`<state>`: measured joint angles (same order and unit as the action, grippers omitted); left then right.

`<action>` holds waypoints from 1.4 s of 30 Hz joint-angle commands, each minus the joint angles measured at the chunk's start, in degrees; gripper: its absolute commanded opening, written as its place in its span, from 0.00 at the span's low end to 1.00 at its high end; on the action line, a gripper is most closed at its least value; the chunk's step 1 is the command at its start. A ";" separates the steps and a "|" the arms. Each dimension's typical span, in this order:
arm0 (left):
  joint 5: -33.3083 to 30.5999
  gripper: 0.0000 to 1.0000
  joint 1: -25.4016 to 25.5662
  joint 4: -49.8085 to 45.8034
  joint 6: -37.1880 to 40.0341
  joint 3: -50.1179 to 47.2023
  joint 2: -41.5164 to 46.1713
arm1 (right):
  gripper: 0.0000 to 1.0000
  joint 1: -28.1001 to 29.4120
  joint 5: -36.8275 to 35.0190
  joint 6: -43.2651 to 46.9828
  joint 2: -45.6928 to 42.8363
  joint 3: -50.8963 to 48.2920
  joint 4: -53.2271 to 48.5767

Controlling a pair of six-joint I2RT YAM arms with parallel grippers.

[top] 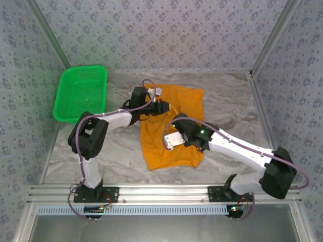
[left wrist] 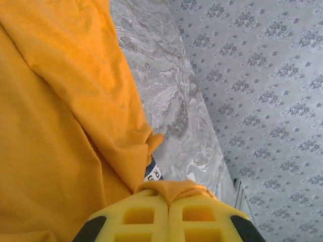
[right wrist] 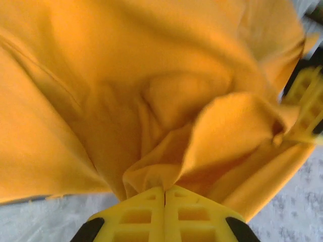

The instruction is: Fold the inside-out t-shirt

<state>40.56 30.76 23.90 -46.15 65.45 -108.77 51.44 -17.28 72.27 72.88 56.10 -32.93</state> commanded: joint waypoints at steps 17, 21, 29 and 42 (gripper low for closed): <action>-1.94 0.06 0.55 -31.34 12.37 3.64 1.07 | 0.00 14.62 10.05 15.11 -7.87 -17.29 16.22; 1.57 0.09 -1.73 -30.35 13.96 -0.66 3.84 | 0.01 18.85 17.36 12.45 -1.71 -15.10 14.89; 3.33 0.48 -7.54 -17.80 8.80 -15.35 11.19 | 0.24 4.72 49.08 -10.54 -6.34 -14.44 18.19; -1.04 0.51 -0.70 -22.89 16.10 -11.00 12.62 | 0.47 -12.71 23.47 -70.40 -6.09 -8.41 25.21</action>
<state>41.74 28.27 3.42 -34.65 50.22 -98.61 41.19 15.68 26.65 64.18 42.46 -4.58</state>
